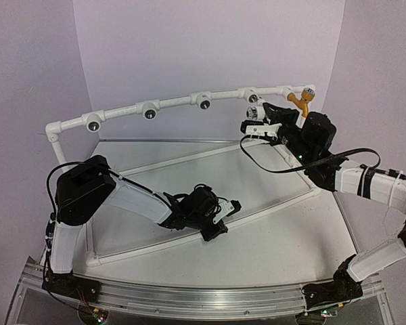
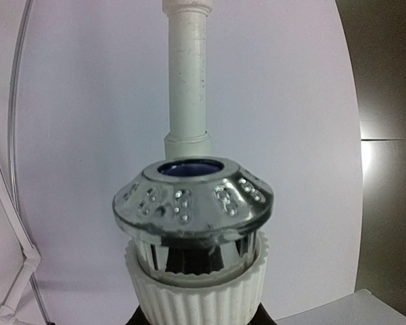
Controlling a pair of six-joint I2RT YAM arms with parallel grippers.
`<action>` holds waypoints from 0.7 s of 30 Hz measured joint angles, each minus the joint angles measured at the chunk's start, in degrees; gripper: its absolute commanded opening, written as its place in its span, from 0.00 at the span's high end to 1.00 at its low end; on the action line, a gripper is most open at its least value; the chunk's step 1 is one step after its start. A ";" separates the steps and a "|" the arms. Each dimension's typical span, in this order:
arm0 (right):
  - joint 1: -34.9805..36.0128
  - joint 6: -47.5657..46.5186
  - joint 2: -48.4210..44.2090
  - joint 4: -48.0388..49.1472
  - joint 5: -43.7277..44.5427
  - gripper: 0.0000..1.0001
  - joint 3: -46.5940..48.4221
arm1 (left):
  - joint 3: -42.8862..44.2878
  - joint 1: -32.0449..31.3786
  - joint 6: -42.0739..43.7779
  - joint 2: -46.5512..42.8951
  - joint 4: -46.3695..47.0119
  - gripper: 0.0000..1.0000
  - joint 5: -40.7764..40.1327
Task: Install the water faucets
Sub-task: Screw the water faucet onto the adaptor.
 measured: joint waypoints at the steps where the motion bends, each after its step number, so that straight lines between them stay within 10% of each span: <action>1: 0.01 0.18 0.00 -0.12 -0.24 1.00 0.01 | 0.00 -0.02 0.00 0.00 0.00 1.00 -0.07; 21: 1.48 3.85 0.32 -0.32 -0.86 1.00 1.35 | 0.07 -0.15 0.07 0.05 -0.04 1.00 -0.43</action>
